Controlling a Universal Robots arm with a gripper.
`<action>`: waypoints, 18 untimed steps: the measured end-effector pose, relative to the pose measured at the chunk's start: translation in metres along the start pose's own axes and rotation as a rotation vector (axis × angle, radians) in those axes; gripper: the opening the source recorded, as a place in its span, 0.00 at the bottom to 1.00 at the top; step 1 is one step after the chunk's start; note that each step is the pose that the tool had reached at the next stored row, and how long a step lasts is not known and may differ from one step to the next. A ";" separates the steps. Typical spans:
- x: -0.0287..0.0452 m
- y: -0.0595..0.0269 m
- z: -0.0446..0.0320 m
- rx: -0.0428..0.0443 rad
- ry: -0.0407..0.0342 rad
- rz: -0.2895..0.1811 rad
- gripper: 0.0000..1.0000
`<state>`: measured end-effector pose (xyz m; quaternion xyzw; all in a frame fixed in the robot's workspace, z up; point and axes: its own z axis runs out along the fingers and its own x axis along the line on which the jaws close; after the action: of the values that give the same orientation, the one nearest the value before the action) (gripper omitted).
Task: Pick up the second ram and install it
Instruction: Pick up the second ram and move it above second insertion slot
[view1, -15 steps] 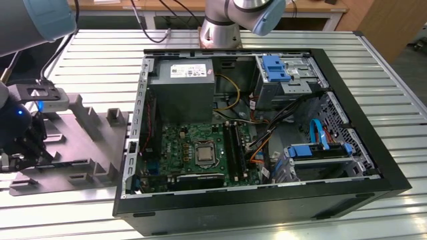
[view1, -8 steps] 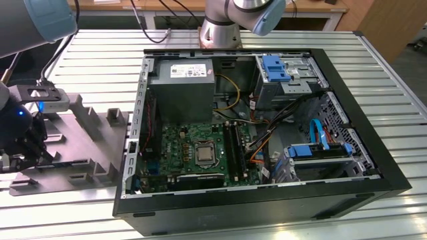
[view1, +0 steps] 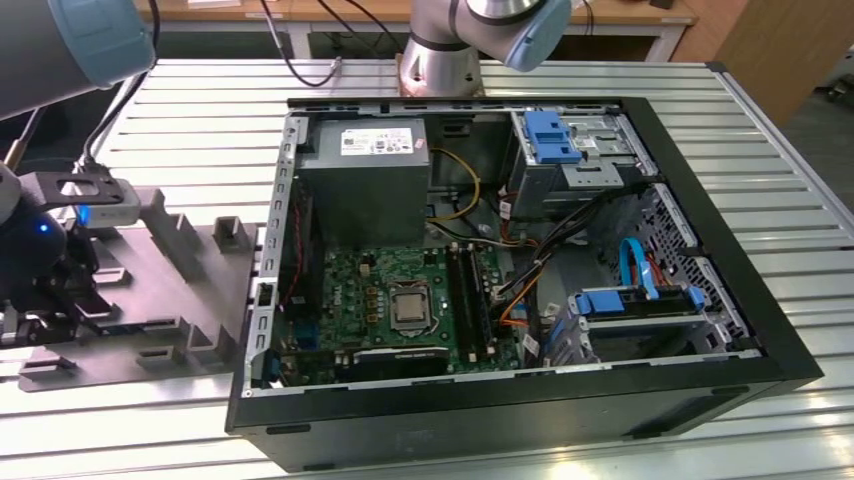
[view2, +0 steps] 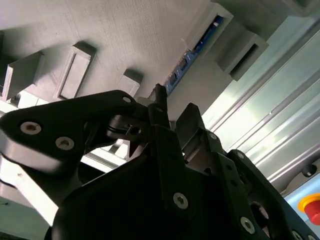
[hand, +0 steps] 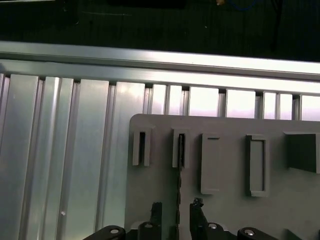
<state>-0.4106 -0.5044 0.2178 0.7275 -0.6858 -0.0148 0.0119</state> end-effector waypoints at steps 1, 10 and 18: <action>0.0000 0.0001 0.0016 0.0000 -0.0004 0.000 0.36; -0.0003 0.0056 0.0179 0.0035 -0.0148 -0.001 0.36; -0.0004 0.0079 0.0214 0.0036 -0.0148 -0.001 0.34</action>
<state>-0.4194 -0.5044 0.1967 0.7277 -0.6856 -0.0189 0.0055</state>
